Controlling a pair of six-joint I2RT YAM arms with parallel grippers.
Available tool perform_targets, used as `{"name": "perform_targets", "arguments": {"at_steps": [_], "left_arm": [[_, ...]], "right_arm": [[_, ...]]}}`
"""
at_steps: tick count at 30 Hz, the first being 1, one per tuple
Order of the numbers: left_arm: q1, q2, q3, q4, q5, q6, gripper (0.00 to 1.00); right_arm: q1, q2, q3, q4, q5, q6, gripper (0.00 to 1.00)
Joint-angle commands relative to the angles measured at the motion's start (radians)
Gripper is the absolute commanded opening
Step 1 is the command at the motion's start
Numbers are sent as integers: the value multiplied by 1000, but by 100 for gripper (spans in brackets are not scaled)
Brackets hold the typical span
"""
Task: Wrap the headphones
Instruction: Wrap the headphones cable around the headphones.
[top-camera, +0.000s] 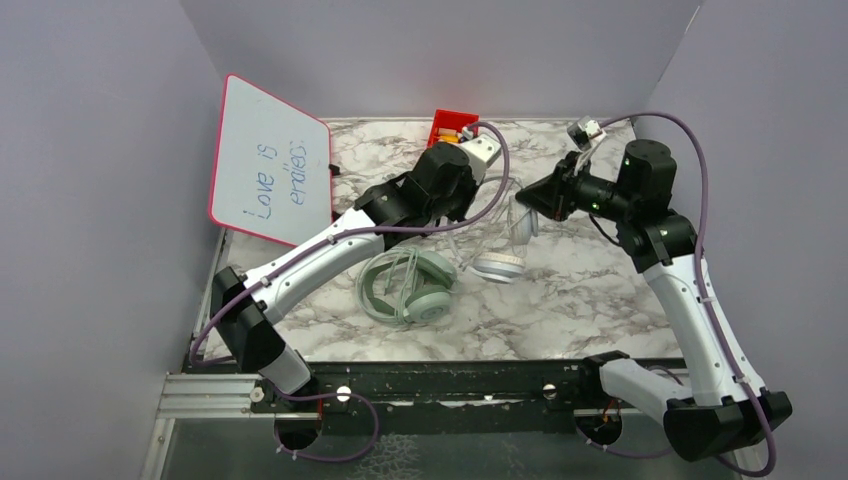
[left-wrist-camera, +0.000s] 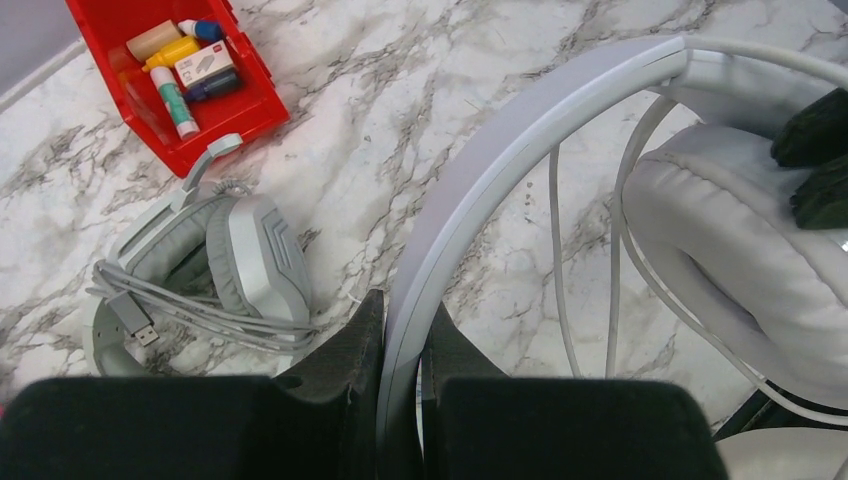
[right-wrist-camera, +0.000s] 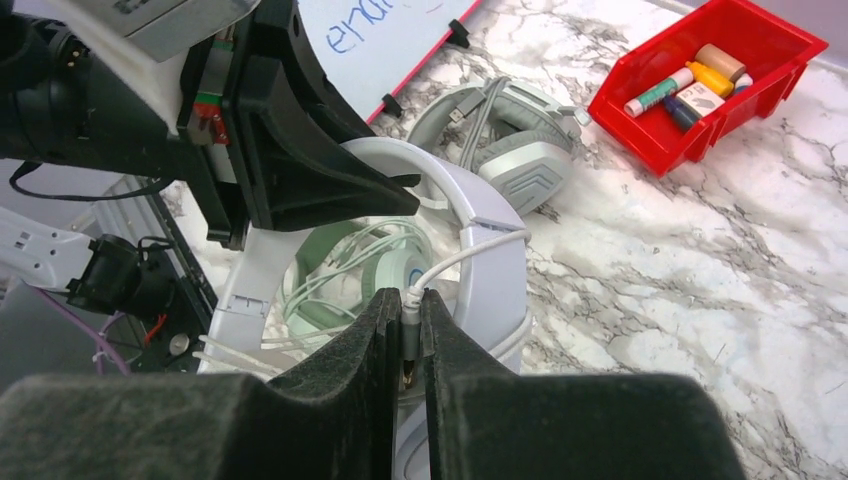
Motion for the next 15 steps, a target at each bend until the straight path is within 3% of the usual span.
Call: {"name": "perform_targets", "arguments": {"at_steps": [1,15], "left_arm": [[46,-82,-8,93,125,-60,0],[46,-74,-34,109,217,-79,0]], "right_arm": [[0,-5,-14,13,32,-21,17],[0,64,126,-53,41,92,27]]}}
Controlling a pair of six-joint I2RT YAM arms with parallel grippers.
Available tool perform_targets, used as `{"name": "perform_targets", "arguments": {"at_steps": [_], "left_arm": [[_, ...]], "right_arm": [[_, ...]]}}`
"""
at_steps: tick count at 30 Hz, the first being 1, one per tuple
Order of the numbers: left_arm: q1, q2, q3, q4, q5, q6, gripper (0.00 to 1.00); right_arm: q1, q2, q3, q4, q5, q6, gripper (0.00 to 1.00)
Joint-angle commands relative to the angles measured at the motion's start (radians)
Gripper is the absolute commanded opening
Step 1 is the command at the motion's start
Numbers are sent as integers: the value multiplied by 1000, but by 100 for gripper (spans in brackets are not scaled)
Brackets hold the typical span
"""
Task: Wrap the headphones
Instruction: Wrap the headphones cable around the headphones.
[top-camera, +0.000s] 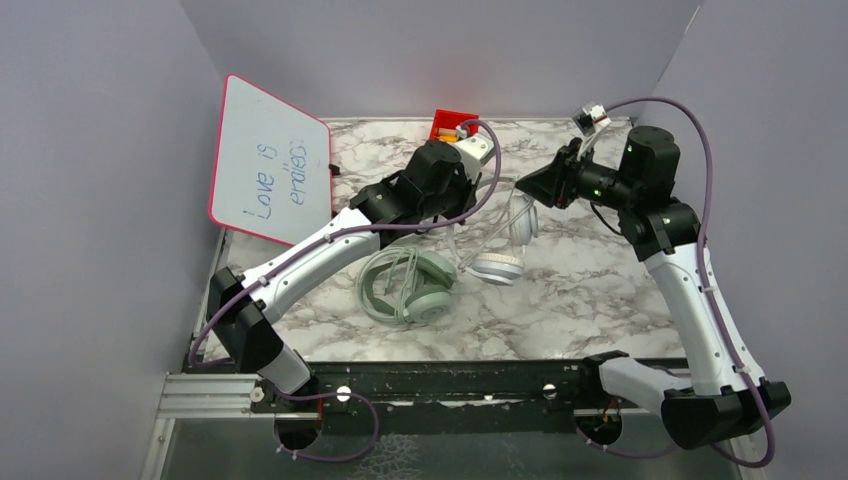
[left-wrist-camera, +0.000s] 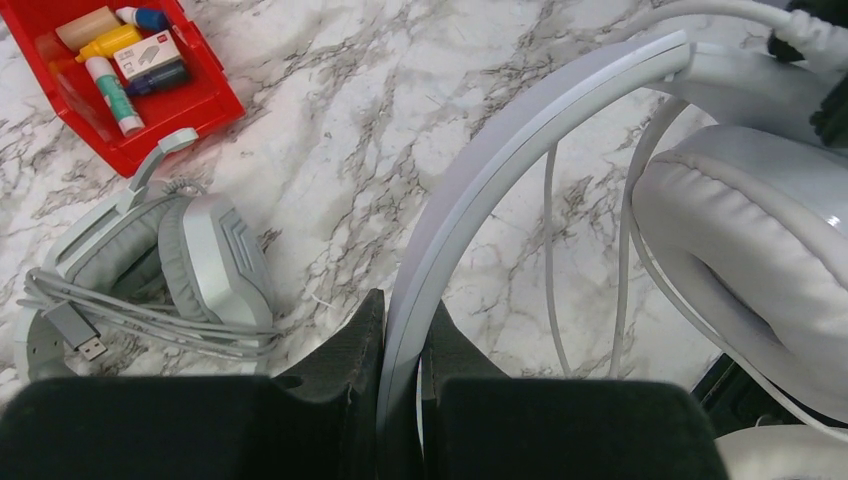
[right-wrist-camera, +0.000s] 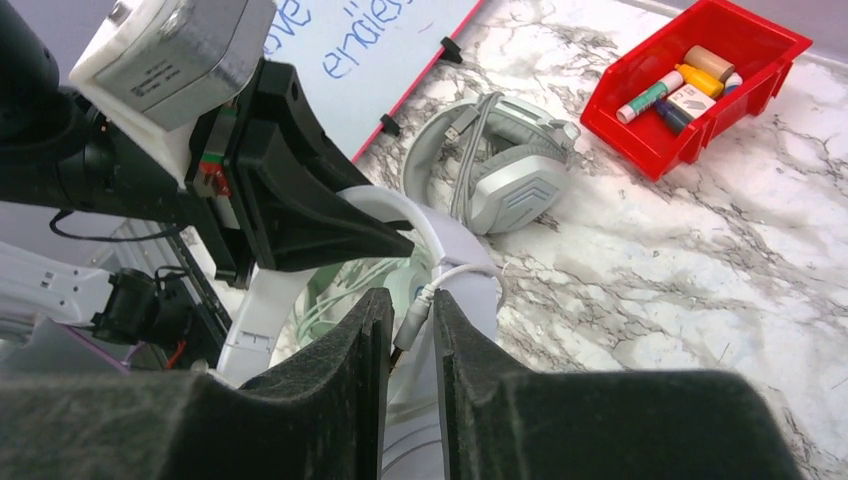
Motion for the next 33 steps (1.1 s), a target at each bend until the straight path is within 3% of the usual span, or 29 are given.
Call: {"name": "perform_targets", "arguments": {"at_steps": [1,9,12,15,17,24,33], "left_arm": [[2,-56,11,82,68,-38,0],[3,-53,-5,83,31,-43,0],[2,-44,-2,82,17,-37,0],[2,-43,-4,79,-4,-30,0],[3,-54,-21,87,-13,-17,0],[2,-75,-54,97,6,-11,0],[3,-98,-68,103,-19,-17,0]], "right_arm": [[-3,30,66,-50,37,38,28],[-4,47,105,-103,49,46,29],[-4,43,110,-103,50,48,23],[-4,45,126,-120,103,58,5],[-4,37,128,-124,140,63,1],[-3,-5,98,-73,204,118,1],[-4,-6,124,-155,343,111,1]]}}
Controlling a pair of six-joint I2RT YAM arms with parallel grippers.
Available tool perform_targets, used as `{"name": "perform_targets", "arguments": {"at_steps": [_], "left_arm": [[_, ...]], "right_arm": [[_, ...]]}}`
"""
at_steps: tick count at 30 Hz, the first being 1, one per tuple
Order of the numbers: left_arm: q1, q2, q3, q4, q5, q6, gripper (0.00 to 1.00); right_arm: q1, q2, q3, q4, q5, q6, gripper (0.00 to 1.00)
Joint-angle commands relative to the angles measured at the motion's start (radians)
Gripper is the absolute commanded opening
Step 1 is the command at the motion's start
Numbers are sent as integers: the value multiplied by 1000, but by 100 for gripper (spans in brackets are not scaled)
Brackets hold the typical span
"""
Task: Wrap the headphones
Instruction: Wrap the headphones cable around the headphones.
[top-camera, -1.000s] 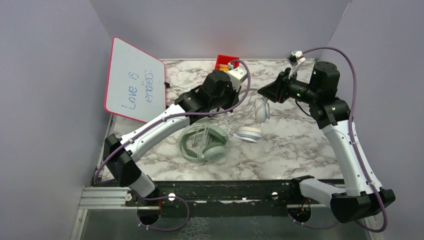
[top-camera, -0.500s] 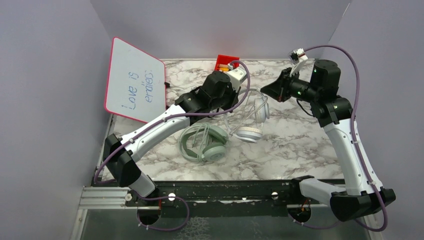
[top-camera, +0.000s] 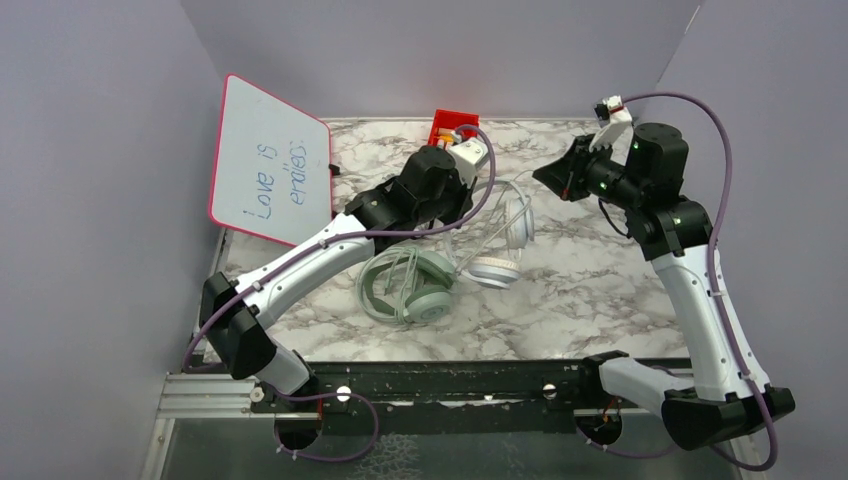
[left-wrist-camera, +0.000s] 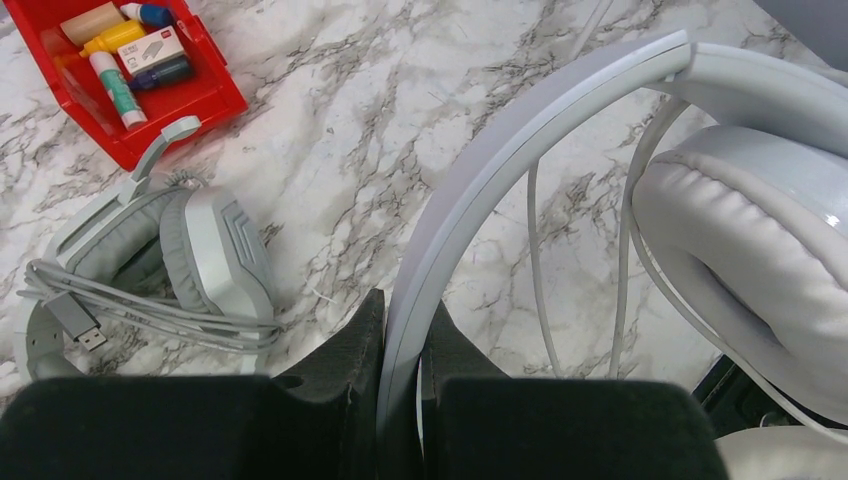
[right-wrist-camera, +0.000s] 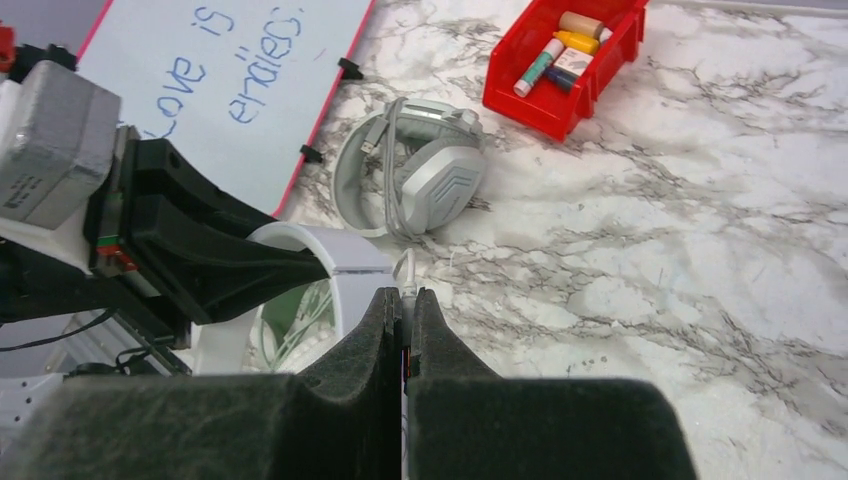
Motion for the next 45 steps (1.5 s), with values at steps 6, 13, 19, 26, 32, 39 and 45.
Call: {"name": "perform_targets", "arguments": {"at_steps": [6,13,19,26,32,39,45], "left_arm": [[21,-31,10,34,-40,-27,0],[89,69,22,-2,200,-128,0],[143,229,40,24,561,-215,0],[137,372,79,132,919,-348,0],[122,387,24,323,1089,-498,0],[99,383,-102,736,1200,-822,0],[61,419,-57,811,1212,-935,0]], "right_arm": [[-4,-58,34,-69,86,-8,1],[-4,-22,81,-108,-19,-36,1],[-4,24,179,-209,-41,-29,1],[-4,94,262,-336,-49,-15,1],[-4,118,263,-344,-24,1,1],[-3,158,307,-359,-75,17,1],[-4,187,329,-359,-188,61,2]]}}
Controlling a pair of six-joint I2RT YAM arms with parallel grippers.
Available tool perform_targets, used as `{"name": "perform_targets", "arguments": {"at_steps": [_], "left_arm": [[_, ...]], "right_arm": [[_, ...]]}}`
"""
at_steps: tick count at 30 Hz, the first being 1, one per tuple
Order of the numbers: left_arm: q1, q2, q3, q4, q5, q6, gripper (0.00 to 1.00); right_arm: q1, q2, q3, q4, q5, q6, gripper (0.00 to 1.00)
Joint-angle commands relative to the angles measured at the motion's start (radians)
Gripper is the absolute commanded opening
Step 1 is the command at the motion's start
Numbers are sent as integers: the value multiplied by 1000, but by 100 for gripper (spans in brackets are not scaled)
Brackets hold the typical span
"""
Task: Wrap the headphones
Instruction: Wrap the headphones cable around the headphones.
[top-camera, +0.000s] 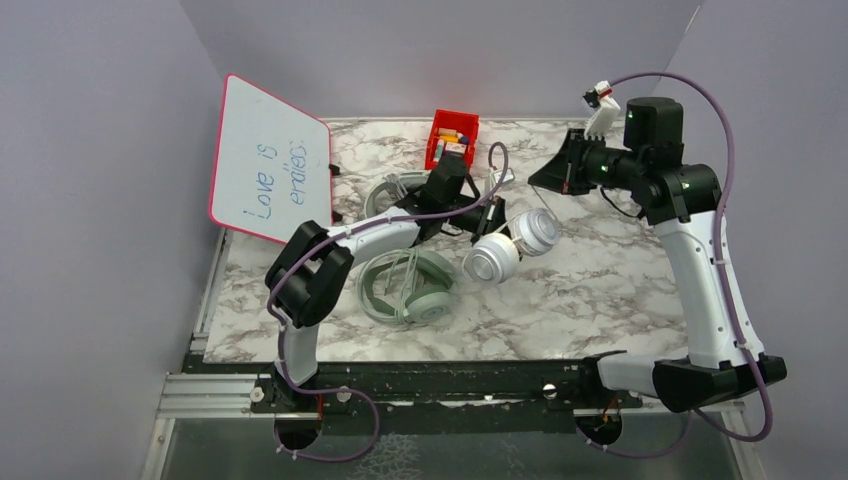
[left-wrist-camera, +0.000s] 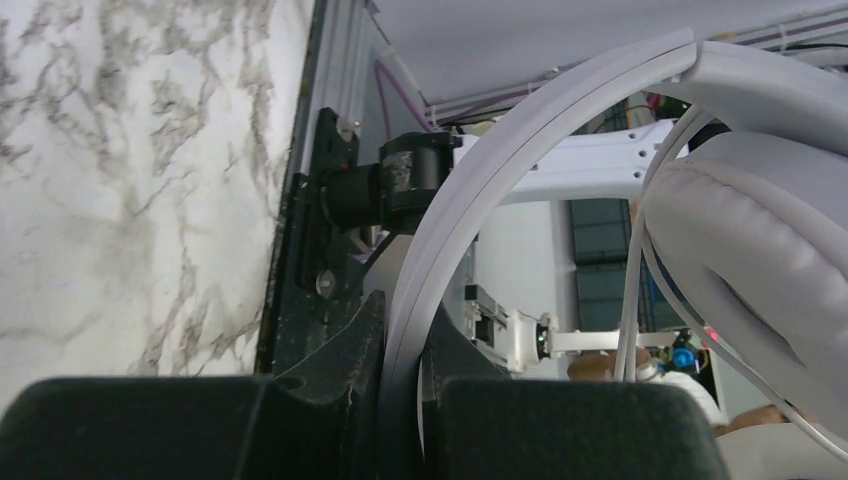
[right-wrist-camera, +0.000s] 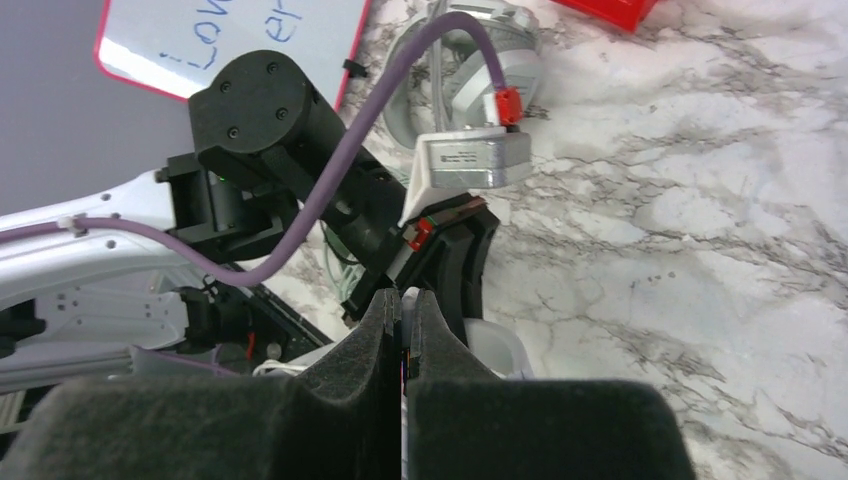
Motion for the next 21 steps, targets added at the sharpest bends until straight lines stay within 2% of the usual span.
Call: {"name": "perform_targets", "arguments": {"at_steps": [1,16,19,21], "left_arm": [[-46,30,46,204,93,-184,0],[-40,108,67,582,115,-503,0],[-28,130,69,693,118,-594,0],[-25,155,75,823,119,-698,0]], "right_arm": [[-3,24,47,0,-126,45,2],[-2,123,124,-15,-86,123,9],[-3,152,150,-15,-85,132,16],[-3,182,179,-22,-80,134,19]]}}
